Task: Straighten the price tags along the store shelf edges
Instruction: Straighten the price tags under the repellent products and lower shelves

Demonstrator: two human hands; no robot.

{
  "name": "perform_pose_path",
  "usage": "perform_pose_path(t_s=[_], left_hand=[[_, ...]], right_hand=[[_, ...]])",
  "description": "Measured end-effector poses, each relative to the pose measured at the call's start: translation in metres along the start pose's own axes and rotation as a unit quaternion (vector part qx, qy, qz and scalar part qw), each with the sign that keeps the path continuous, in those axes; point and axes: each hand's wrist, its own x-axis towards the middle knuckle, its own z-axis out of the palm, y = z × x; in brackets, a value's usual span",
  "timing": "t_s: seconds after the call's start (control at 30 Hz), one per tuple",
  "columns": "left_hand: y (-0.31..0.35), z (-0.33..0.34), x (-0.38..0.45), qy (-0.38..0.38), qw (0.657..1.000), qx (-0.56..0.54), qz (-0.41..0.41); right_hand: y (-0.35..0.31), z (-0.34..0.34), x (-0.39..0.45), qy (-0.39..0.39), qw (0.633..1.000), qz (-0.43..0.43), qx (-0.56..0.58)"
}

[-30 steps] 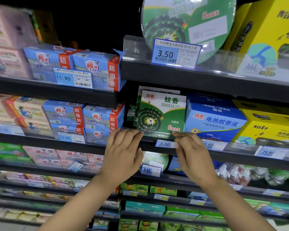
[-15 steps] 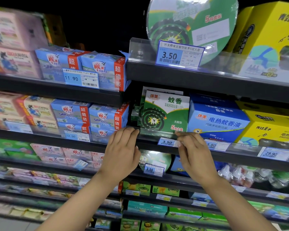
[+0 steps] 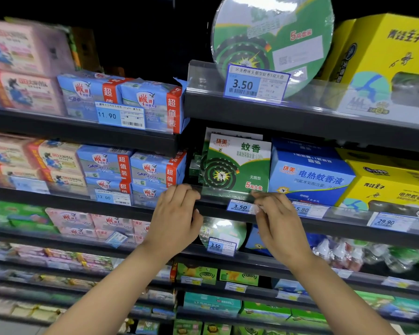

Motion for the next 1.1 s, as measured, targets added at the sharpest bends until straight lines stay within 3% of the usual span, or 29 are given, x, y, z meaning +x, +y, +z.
perform_pose_path(t_s=[0.33,0.53,1.1], left_hand=[[-0.01,-0.003,-0.021,-0.021,0.998,-0.007,-0.066],[-0.011,-0.003,-0.02,-0.021,0.997,-0.026,-0.068],[-0.013,-0.001,-0.012,-0.002,0.999,-0.029,-0.043]], right_hand=[[-0.006,-0.005,0.012,0.025,0.997,-0.037,-0.057],[-0.011,0.009,0.01,-0.042,0.99,-0.124,-0.048],[-0.016,0.015,0.012,-0.038,0.997,-0.069,-0.008]])
